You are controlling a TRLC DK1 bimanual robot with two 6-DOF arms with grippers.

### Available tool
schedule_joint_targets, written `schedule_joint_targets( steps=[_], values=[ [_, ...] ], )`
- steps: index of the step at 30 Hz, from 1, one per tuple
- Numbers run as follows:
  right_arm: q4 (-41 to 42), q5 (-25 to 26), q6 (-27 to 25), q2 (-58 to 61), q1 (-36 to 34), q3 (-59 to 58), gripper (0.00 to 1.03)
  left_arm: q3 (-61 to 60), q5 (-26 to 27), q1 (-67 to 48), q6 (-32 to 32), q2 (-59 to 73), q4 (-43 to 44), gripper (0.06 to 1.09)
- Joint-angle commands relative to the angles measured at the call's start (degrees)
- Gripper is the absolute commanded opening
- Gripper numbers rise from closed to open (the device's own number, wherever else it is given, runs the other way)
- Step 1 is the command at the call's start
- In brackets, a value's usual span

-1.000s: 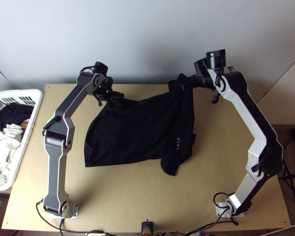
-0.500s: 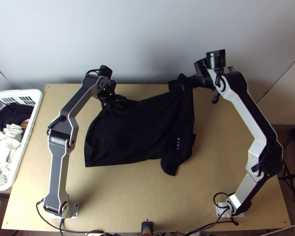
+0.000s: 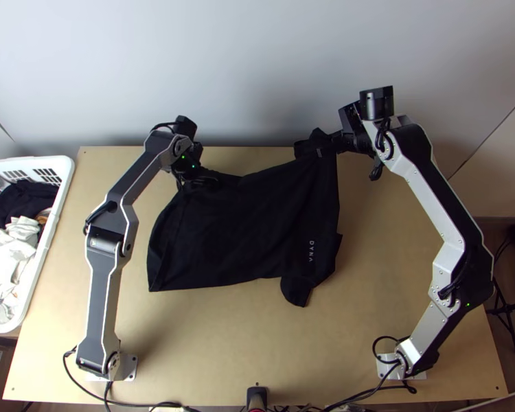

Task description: Fold the t-shirt

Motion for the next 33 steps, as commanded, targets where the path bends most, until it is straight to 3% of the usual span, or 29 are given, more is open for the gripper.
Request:
schedule_joint_targets(
  steps=[1,20,33],
  values=[
    [0.0,0.0,0.4,0.0,-0.5,1.0,0.03,0.0,0.0,0.9,2.5,-4.7,0.2,0.09],
    [-0.9,4.0,-0.5,-9.9,-1.2,7.5,0.03,-0.9,0.9,7.4,11.5,-36.7,3.2,0.09],
    [1.2,15.7,-8.9,-24.6,7.1,7.5,0.03,-1.8,-1.2,10.2,14.7,-57.2,8.2,0.09]
  ],
)
